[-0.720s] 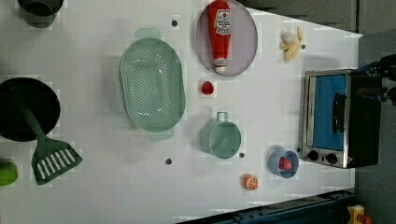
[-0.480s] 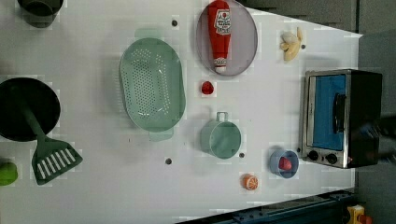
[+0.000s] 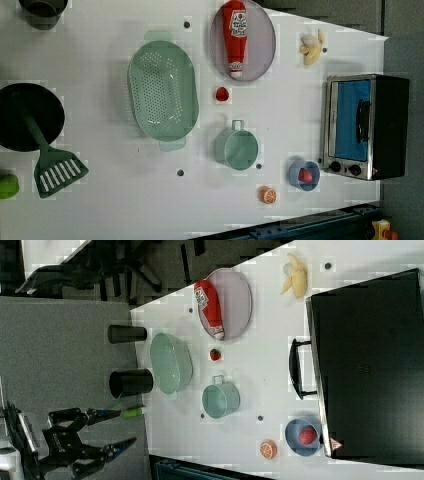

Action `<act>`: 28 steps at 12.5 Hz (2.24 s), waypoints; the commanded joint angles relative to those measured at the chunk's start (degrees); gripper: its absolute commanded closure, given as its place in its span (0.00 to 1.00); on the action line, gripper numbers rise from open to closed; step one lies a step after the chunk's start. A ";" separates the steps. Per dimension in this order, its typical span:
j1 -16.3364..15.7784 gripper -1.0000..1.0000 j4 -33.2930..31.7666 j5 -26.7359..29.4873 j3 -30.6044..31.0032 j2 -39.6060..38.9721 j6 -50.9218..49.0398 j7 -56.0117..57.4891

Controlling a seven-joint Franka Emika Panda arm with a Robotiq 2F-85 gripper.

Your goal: Flap open oven.

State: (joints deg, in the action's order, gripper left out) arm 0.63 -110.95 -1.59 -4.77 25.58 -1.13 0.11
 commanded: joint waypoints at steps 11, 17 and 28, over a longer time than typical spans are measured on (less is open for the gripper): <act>-0.41 0.83 -3.03 -0.15 -11.18 -11.34 4.47 33.24; 0.22 0.83 -4.80 -1.81 -19.07 -19.96 20.42 62.01; 0.46 0.83 -16.33 -2.24 -23.60 -32.30 49.12 69.37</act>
State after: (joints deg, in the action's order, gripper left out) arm 0.99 -126.23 -3.49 -28.54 -5.48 45.49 67.31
